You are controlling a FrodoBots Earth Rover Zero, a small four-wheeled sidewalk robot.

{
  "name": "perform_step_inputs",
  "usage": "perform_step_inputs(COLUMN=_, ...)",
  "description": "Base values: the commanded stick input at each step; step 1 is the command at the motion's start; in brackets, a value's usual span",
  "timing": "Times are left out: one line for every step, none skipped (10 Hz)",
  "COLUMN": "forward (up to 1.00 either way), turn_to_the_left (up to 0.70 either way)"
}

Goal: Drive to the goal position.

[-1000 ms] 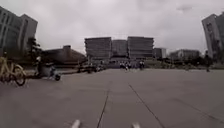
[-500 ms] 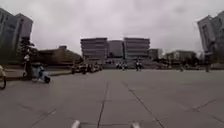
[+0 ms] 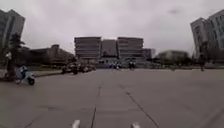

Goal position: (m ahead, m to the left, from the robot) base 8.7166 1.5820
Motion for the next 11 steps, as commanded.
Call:
perform_step_inputs(forward=0.0, turn_to_the_left=0.0)
perform_step_inputs(forward=0.0, turn_to_the_left=0.0)
perform_step_inputs(forward=0.0, turn_to_the_left=0.0)
perform_step_inputs(forward=0.0, turn_to_the_left=0.0)
perform_step_inputs(forward=0.0, turn_to_the_left=0.0)
perform_step_inputs(forward=0.0, turn_to_the_left=0.0)
perform_step_inputs(forward=0.0, turn_to_the_left=0.0)
perform_step_inputs(forward=0.03, turn_to_the_left=0.0)
perform_step_inputs(forward=0.29, turn_to_the_left=0.0)
perform_step_inputs(forward=0.56, turn_to_the_left=0.0)
perform_step_inputs(forward=0.82, turn_to_the_left=0.0)
